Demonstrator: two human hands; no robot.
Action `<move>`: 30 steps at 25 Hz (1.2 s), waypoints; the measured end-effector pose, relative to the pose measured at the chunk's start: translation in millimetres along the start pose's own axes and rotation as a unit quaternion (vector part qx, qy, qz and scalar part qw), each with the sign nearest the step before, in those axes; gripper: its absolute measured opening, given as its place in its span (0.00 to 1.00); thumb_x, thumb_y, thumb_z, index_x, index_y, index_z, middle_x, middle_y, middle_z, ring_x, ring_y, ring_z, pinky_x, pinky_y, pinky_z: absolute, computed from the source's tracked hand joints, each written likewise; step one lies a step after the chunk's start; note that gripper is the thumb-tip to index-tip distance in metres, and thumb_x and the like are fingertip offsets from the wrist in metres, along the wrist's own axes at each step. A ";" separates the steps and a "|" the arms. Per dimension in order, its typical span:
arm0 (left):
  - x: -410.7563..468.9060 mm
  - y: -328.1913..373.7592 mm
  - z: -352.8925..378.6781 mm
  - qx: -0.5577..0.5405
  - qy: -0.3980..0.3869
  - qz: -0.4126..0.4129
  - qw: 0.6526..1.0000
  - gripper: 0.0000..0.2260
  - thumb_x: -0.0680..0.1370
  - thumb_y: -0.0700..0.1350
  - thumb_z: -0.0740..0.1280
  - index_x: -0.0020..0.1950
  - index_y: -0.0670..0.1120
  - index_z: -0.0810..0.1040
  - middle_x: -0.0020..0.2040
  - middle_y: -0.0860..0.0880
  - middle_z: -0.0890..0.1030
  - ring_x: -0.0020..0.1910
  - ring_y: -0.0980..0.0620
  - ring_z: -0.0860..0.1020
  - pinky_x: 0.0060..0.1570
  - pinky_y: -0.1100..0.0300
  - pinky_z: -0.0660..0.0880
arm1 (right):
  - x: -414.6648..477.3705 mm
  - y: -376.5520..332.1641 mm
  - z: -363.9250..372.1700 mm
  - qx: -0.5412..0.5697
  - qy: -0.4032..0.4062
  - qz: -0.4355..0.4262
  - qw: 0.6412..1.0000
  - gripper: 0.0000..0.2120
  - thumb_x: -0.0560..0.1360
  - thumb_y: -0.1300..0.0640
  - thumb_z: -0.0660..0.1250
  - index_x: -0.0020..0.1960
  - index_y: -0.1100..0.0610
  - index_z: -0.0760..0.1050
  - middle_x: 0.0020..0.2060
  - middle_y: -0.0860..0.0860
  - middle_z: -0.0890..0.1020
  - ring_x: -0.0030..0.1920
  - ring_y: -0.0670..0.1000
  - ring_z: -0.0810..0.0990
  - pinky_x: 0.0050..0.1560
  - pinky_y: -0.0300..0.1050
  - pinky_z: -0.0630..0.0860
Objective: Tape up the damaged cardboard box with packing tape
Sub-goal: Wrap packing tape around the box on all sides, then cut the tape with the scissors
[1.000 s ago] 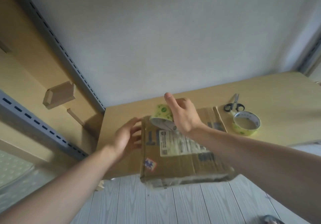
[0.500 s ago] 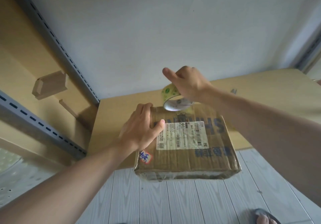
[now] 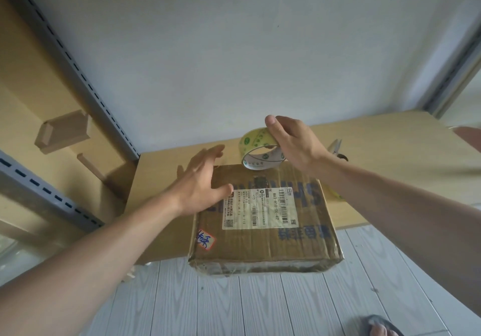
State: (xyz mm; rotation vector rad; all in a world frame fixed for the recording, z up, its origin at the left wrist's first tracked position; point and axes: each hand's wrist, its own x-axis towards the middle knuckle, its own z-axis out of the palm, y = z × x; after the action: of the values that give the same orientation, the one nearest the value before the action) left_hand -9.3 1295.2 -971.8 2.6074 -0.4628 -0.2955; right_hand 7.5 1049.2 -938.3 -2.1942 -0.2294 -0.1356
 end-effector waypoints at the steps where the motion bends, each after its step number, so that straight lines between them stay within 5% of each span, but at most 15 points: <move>1: 4.1 2.0 -1.3 -0.012 0.004 0.019 1.000 0.42 0.72 0.64 0.64 0.81 0.54 0.49 0.79 0.55 0.60 0.80 0.52 0.56 0.77 0.35 0.53 | 0.9 4.6 -2.0 0.000 0.004 0.006 1.000 0.24 0.84 0.40 0.51 0.38 0.56 0.68 0.33 0.49 0.74 0.34 0.52 0.73 0.36 0.47 0.68; 5: 15.7 14.9 1.6 -0.089 0.030 0.109 0.990 0.36 0.72 0.63 0.65 0.77 0.57 0.58 0.73 0.58 0.70 0.74 0.55 0.67 0.73 0.40 0.64 | -2.3 55.8 -23.0 0.017 0.119 0.098 0.988 0.19 0.83 0.45 0.54 0.47 0.56 0.77 0.41 0.52 0.82 0.40 0.52 0.80 0.41 0.49 0.75; 7: 23.1 28.6 -10.1 -0.156 0.038 0.137 0.978 0.31 0.74 0.62 0.64 0.75 0.53 0.66 0.69 0.55 0.74 0.71 0.56 0.70 0.71 0.45 0.68 | -12.7 100.4 -40.1 -0.101 0.167 0.184 0.963 0.15 0.81 0.47 0.58 0.46 0.57 0.76 0.39 0.53 0.80 0.35 0.53 0.76 0.35 0.47 0.70; 9: 31.7 46.8 -26.4 -0.138 0.045 0.149 0.978 0.25 0.76 0.61 0.62 0.68 0.50 0.72 0.62 0.53 0.76 0.65 0.54 0.73 0.67 0.51 0.70 | -27.5 138.6 -47.7 -0.234 0.102 0.261 0.931 0.13 0.78 0.47 0.61 0.44 0.56 0.77 0.38 0.53 0.79 0.33 0.52 0.74 0.31 0.43 0.66; 11: 38.1 60.9 -40.9 -0.060 0.018 0.155 0.986 0.21 0.76 0.59 0.61 0.64 0.49 0.75 0.57 0.54 0.76 0.60 0.54 0.73 0.61 0.55 0.71 | -36.4 157.2 -42.7 -0.252 0.060 0.314 0.913 0.15 0.77 0.46 0.64 0.41 0.57 0.78 0.37 0.55 0.80 0.33 0.55 0.76 0.30 0.41 0.68; 17: 42.3 63.6 -57.1 -0.028 -0.050 0.131 0.990 0.13 0.82 0.56 0.64 0.62 0.51 0.78 0.54 0.53 0.81 0.56 0.52 0.78 0.56 0.48 0.77 | -24.0 159.8 -25.8 -0.309 0.131 0.216 0.917 0.14 0.81 0.48 0.59 0.50 0.57 0.77 0.45 0.56 0.81 0.44 0.57 0.76 0.41 0.47 0.72; 19: 42.0 63.1 -53.8 -0.060 -0.052 0.131 0.988 0.14 0.81 0.56 0.64 0.63 0.53 0.77 0.55 0.54 0.82 0.57 0.51 0.80 0.58 0.44 0.77 | -14.5 161.4 -29.9 -0.355 0.083 0.201 0.909 0.16 0.81 0.46 0.56 0.58 0.54 0.76 0.53 0.56 0.79 0.54 0.57 0.73 0.51 0.52 0.70; 23: 41.9 59.9 -51.1 -0.095 -0.052 0.133 0.985 0.17 0.78 0.60 0.63 0.64 0.54 0.76 0.55 0.55 0.83 0.56 0.53 0.82 0.58 0.44 0.78 | 10.6 164.7 -30.0 -0.381 -0.034 0.296 0.875 0.19 0.81 0.43 0.52 0.65 0.50 0.71 0.57 0.58 0.76 0.60 0.59 0.69 0.52 0.56 0.64; 27: 42.3 57.6 -51.0 -0.121 -0.061 0.146 0.980 0.13 0.79 0.59 0.65 0.61 0.56 0.78 0.54 0.56 0.84 0.53 0.54 0.83 0.57 0.44 0.79 | 31.9 169.8 -19.4 -0.411 0.035 0.354 0.839 0.20 0.78 0.44 0.62 0.66 0.53 0.71 0.56 0.56 0.80 0.60 0.58 0.73 0.53 0.53 0.65; 30: 43.5 57.5 -50.9 -0.148 -0.054 0.142 0.977 0.13 0.78 0.57 0.66 0.60 0.54 0.78 0.52 0.57 0.85 0.53 0.57 0.83 0.58 0.48 0.79 | 38.5 171.4 -23.4 -0.285 0.093 0.409 0.862 0.17 0.72 0.46 0.70 0.55 0.55 0.77 0.48 0.55 0.81 0.53 0.58 0.78 0.55 0.51 0.71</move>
State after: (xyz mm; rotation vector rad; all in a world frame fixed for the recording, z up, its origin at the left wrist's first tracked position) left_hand 29.6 1252.2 -905.2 2.2106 -0.7581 -0.3788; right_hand 81.5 935.4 -1052.3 -2.6362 0.9692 0.0770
